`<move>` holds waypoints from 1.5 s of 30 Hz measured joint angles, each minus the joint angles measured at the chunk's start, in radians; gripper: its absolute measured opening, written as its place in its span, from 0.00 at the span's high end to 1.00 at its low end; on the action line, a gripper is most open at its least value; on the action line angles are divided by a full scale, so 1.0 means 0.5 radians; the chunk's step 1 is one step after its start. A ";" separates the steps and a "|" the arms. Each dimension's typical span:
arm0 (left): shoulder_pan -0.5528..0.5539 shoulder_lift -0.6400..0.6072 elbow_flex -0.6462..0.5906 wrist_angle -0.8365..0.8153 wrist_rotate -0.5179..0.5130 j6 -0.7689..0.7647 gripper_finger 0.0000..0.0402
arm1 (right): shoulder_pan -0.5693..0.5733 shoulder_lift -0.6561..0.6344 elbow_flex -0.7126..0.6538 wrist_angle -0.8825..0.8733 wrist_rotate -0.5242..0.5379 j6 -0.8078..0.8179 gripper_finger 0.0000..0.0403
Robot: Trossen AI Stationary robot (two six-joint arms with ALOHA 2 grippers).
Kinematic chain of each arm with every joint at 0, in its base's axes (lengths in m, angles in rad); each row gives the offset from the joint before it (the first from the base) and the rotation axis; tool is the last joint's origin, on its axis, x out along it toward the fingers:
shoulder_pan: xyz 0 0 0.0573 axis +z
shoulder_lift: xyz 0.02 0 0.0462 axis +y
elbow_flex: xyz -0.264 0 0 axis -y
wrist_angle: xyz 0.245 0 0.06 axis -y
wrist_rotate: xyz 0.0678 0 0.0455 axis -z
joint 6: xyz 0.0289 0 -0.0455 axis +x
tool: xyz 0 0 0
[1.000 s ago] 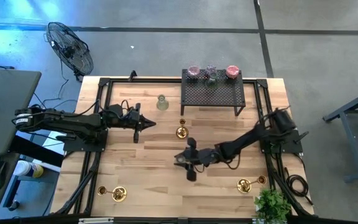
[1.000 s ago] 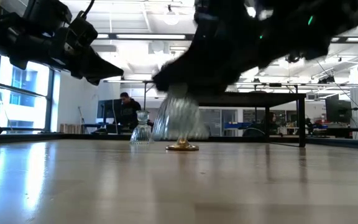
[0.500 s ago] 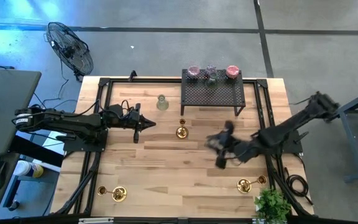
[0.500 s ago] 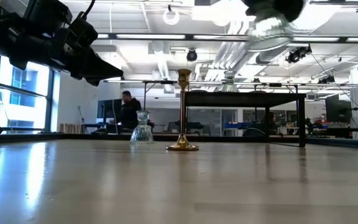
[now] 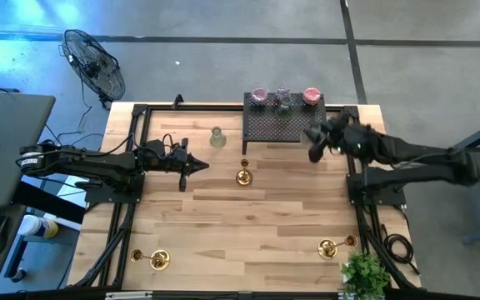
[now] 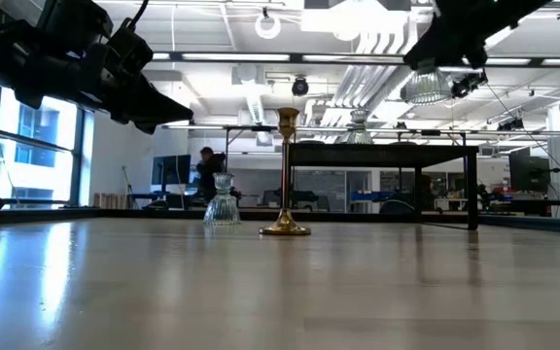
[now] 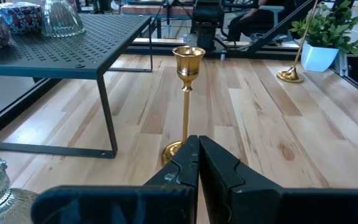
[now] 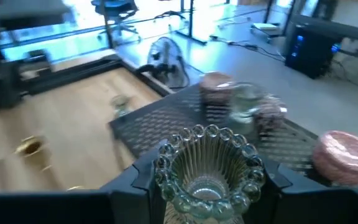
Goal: Pick & Place candle stick holders
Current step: Put the bottom glass candle holders on the shelf
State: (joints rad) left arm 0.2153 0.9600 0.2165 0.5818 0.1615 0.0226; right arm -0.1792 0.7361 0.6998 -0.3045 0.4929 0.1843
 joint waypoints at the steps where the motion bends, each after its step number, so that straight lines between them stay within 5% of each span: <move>1: 0.000 0.000 0.000 0.000 -0.004 0.000 0.99 | -0.115 0.019 -0.007 0.038 -0.080 -0.012 0.67; 6: 0.000 0.000 0.000 0.001 -0.005 0.001 0.99 | -0.553 0.157 -0.025 0.088 -0.331 -0.014 0.68; 11: 0.000 0.000 0.000 0.000 -0.005 0.006 0.99 | -0.760 0.321 -0.025 0.198 -0.436 -0.022 0.68; 45: 0.000 0.000 0.000 0.000 -0.030 0.006 0.99 | -1.096 0.762 -0.021 0.576 -0.290 -0.102 0.68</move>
State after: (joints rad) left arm 0.2153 0.9600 0.2165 0.5819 0.1467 0.0254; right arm -0.7273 1.1172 0.6891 -0.0163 0.3478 0.1334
